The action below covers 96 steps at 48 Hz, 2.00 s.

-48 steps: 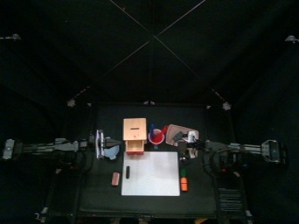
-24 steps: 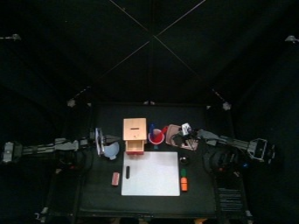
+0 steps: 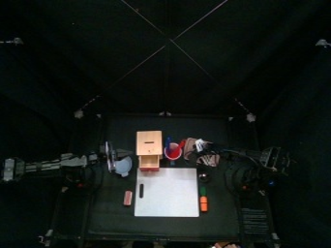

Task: Place sushi on board then cut the sushi with the knife then place the pieces on the plate
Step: Place the sushi on the board

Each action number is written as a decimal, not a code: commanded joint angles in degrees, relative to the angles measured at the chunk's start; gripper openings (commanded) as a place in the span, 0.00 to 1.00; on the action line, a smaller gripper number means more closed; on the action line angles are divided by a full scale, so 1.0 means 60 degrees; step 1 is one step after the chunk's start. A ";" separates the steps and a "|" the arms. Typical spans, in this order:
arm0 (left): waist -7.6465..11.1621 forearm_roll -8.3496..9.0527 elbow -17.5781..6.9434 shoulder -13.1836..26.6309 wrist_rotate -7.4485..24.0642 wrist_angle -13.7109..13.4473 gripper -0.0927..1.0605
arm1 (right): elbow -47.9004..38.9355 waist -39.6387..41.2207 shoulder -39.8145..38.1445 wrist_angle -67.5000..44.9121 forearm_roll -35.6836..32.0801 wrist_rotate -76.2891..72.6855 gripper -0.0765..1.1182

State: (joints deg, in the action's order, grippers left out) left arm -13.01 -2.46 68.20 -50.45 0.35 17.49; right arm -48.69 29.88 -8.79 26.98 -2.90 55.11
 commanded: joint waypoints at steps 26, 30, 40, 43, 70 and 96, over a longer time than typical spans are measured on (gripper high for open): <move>-0.0029 -0.0132 -0.0059 0.0044 -0.0015 0.0103 0.12 | 0.0278 0.0278 0.0352 0.0059 -0.0190 -0.0103 0.64; -0.0029 -0.0117 -0.0059 0.0044 -0.0015 0.0103 0.12 | 0.0322 0.0264 0.0132 0.0396 -0.0146 -0.0176 0.61; -0.0073 -0.0132 -0.0044 0.0044 0.0015 0.0103 0.12 | 0.0586 0.0205 -0.1216 0.1875 0.0278 -0.0410 0.61; -0.0088 -0.0132 -0.0059 0.0029 0.0029 0.0103 0.12 | 0.0688 0.0132 -0.1729 0.2314 0.0498 -0.0615 0.61; -0.0322 -0.0103 -0.0146 0.0029 0.0044 0.0205 0.12 | 0.1172 -0.3940 -0.2505 0.2065 0.1216 -0.6738 0.61; -0.0352 -0.0059 -0.0190 0.0044 0.0044 0.0205 0.12 | 0.2505 -0.5522 -0.0059 0.1304 0.2256 -1.4561 0.61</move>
State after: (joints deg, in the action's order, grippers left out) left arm -14.85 -2.99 68.73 -50.45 0.53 18.19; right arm -36.21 -2.55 -9.40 35.33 9.58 -27.86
